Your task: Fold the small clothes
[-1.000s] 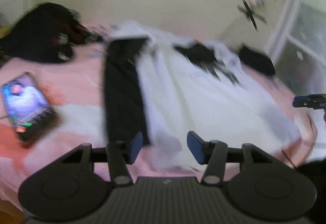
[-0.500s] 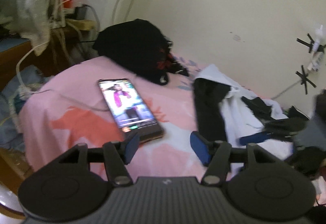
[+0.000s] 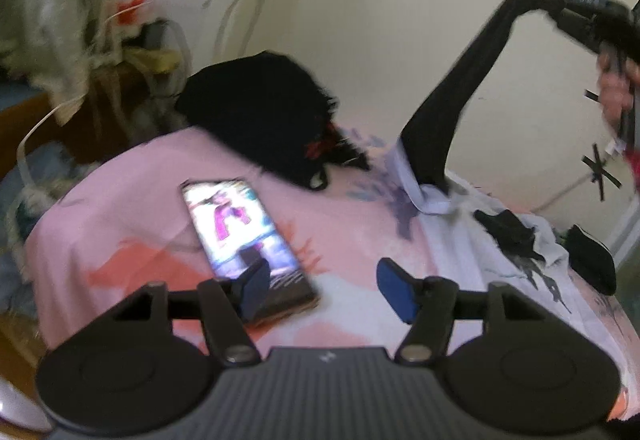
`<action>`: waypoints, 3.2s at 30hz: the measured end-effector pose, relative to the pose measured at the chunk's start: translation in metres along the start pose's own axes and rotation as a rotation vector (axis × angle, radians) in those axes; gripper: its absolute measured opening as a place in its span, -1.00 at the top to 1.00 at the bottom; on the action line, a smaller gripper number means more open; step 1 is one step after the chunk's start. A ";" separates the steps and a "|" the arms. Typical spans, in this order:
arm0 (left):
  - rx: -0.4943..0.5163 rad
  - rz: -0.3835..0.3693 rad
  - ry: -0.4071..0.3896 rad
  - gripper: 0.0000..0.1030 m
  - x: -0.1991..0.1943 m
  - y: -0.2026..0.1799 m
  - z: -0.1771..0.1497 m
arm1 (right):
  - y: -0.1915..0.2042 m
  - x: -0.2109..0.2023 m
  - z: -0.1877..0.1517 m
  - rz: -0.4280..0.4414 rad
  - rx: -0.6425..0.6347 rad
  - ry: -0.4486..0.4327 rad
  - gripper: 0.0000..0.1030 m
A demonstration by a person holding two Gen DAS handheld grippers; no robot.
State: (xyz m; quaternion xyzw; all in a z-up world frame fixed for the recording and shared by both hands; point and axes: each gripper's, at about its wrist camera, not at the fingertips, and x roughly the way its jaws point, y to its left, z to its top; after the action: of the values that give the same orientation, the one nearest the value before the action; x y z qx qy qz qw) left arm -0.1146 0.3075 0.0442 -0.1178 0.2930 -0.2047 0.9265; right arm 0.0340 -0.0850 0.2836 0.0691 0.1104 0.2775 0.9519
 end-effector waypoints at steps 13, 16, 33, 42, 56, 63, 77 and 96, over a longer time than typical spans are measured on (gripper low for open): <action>0.113 -0.158 0.047 -0.27 0.151 -0.109 0.095 | -0.212 -0.191 -0.077 -0.448 0.358 -0.030 1.00; 0.148 -0.178 0.100 -0.45 0.209 -0.144 0.108 | -0.240 -0.204 -0.115 -0.483 0.425 0.039 1.00; 0.390 0.093 0.185 0.11 0.389 -0.235 0.066 | -0.302 -0.221 -0.217 -0.658 0.610 0.117 1.00; 0.079 -0.139 0.073 -0.45 0.345 -0.187 0.115 | -0.260 -0.156 -0.179 -0.405 0.619 0.124 1.00; 0.035 -0.270 0.097 -0.45 0.333 -0.182 0.119 | -0.221 -0.052 -0.195 -0.310 0.417 0.292 -0.09; 0.313 -0.124 0.204 -0.17 0.369 -0.228 0.077 | -0.251 -0.063 -0.263 -0.470 0.328 0.370 1.00; 0.435 -0.001 0.180 -0.36 0.377 -0.242 0.061 | -0.143 -0.335 -0.236 -0.712 0.417 0.173 0.04; 0.408 -0.047 0.187 -0.65 0.182 -0.166 0.038 | -0.006 -0.441 -0.280 -0.845 0.152 0.346 0.04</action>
State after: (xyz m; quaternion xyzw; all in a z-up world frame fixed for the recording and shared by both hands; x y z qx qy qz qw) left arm -0.0084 0.0819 0.0405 0.0848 0.3273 -0.2915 0.8948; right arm -0.3950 -0.3107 0.0881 0.0403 0.3062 -0.1360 0.9413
